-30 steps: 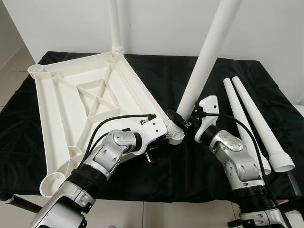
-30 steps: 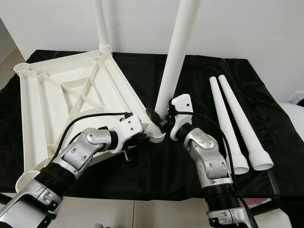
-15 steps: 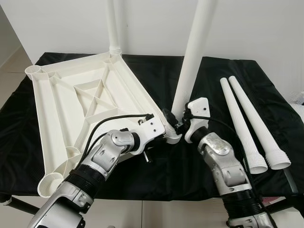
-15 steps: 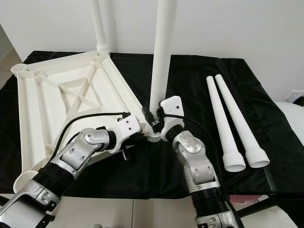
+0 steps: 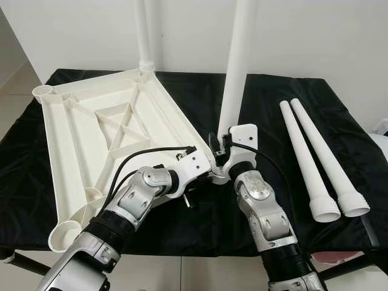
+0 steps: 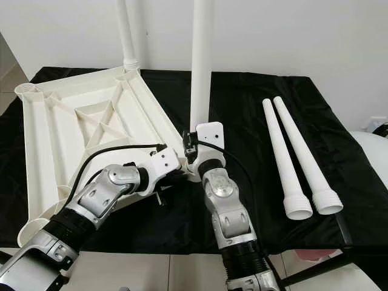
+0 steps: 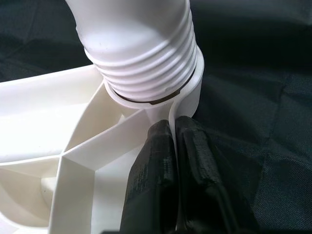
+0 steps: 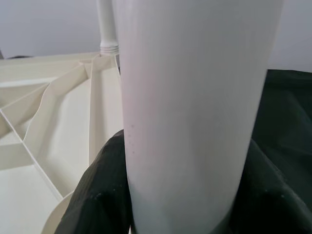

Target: Building children table

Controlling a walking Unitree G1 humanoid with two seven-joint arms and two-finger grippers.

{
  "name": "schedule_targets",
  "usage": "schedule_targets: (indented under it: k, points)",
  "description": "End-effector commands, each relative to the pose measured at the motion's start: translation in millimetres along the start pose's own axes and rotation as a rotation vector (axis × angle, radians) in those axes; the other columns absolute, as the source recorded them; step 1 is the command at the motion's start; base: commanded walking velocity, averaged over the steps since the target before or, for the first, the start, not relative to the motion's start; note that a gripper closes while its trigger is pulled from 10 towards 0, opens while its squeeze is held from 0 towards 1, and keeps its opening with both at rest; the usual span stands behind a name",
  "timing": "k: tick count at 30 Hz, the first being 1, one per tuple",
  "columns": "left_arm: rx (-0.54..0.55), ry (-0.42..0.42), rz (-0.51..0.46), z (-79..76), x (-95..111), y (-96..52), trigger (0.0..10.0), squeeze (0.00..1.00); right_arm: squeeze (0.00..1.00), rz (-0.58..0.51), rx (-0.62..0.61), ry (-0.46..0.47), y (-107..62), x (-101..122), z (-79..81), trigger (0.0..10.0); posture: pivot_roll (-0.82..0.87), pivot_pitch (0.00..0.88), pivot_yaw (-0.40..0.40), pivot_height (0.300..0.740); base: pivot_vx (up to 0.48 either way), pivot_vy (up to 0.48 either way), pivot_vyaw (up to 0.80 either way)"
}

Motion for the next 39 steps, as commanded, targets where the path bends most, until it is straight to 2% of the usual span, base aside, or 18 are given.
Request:
schedule_targets:
  k: [1, 5, 10, 15, 19, 20, 21, 23, 24, 26, 30, 33, 39]
  points:
    - [-0.062, -0.010, 0.058, -10.0, -15.0, 1.9, 0.0, 0.00, 0.00, 0.206, -0.047, 0.005, -14.2, -49.2, -12.9, 0.0, 0.05, 0.136, -0.012, 0.740, 0.000, 0.000, 0.00]
    - [-0.059, -0.012, 0.059, -9.5, -15.7, 1.3, 0.0, 0.00, 0.00, 0.165, 0.012, 0.007, -19.1, -46.7, -8.3, 0.0, 0.05, 0.137, -0.011, 0.740, 0.000, 0.000, 0.00]
    - [-0.058, -0.014, 0.060, -9.3, -15.8, 1.4, 0.0, 0.00, 0.00, 0.146, 0.040, -0.018, -21.4, -46.3, -10.2, 0.0, 0.04, 0.138, -0.009, 0.740, 0.000, 0.000, 0.00]
    - [-0.057, -0.014, 0.059, -9.2, -15.5, 2.0, 0.0, 0.00, 0.00, 0.157, -0.019, -0.061, -20.5, -49.5, -22.5, 0.0, 0.04, 0.138, -0.008, 0.740, 0.000, 0.000, 0.00]
    - [-0.056, -0.013, 0.059, -9.0, -15.4, 2.1, 0.0, 0.00, 0.00, 0.174, -0.059, -0.063, -21.3, -52.2, -22.1, 0.0, 0.04, 0.139, -0.010, 0.740, 0.000, 0.000, 0.00]
    - [-0.055, -0.014, 0.058, -8.8, -15.3, 1.9, 0.0, 0.00, 0.00, 0.161, -0.019, -0.029, -23.8, -52.3, -12.7, 0.0, 0.05, 0.139, -0.010, 0.740, 0.000, 0.000, 0.00]
    - [-0.055, -0.014, 0.058, -8.8, -15.3, 1.9, 0.0, 0.00, 0.00, 0.161, -0.019, -0.029, -23.8, -52.3, -12.7, 0.0, 0.05, 0.139, -0.010, 0.740, 0.000, 0.000, 0.00]
    - [-0.054, -0.014, 0.059, -8.5, -15.4, 1.6, 0.0, 0.00, 0.00, 0.154, 0.097, 0.048, -25.9, -51.8, -0.2, 0.0, 0.05, 0.139, -0.009, 0.740, 0.000, 0.000, 0.00]
    - [-0.054, -0.014, 0.059, -8.5, -15.4, 1.6, 0.0, 0.00, 0.00, 0.154, 0.097, 0.048, -25.9, -51.8, -0.2, 0.0, 0.05, 0.139, -0.009, 0.740, 0.000, 0.000, 0.00]
    - [-0.053, -0.013, 0.060, -8.2, -15.5, 1.0, 0.0, 0.00, 0.00, 0.165, 0.231, 0.070, -27.5, -51.4, 5.9, 0.0, 0.05, 0.141, -0.007, 0.740, 0.000, 0.000, 0.00]
    - [-0.053, -0.013, 0.061, -8.1, -15.6, 0.8, 0.0, 0.00, 0.00, 0.172, 0.267, 0.068, -27.9, -51.6, 6.5, 0.0, 0.05, 0.141, -0.007, 0.740, 0.000, 0.000, 0.00]
    - [-0.062, -0.009, 0.062, -8.1, -17.5, -3.1, 0.0, 0.00, 0.00, 0.181, 0.342, -0.005, -22.4, -48.7, -11.4, 0.0, 0.05, 0.140, -0.006, 0.740, 0.000, 0.000, 0.00]
    - [-0.064, -0.006, 0.065, -7.6, -18.7, -5.4, 0.0, 0.00, 0.00, 0.189, 0.369, -0.023, -21.5, -47.7, -15.0, 0.0, 0.05, 0.140, -0.006, 0.740, 0.000, 0.000, 0.00]
Point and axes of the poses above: a point about 5 cm out from each wrist's last joint towards the gripper, its own y axis pointing out of the wrist towards the gripper, its own x axis along the axis of the wrist's last joint, z = x × y, the point moved 1 cm from there along y, pointing out of the wrist towards the gripper, and after that the axes turned 3 degrees about -y, right-handed, at the moved point
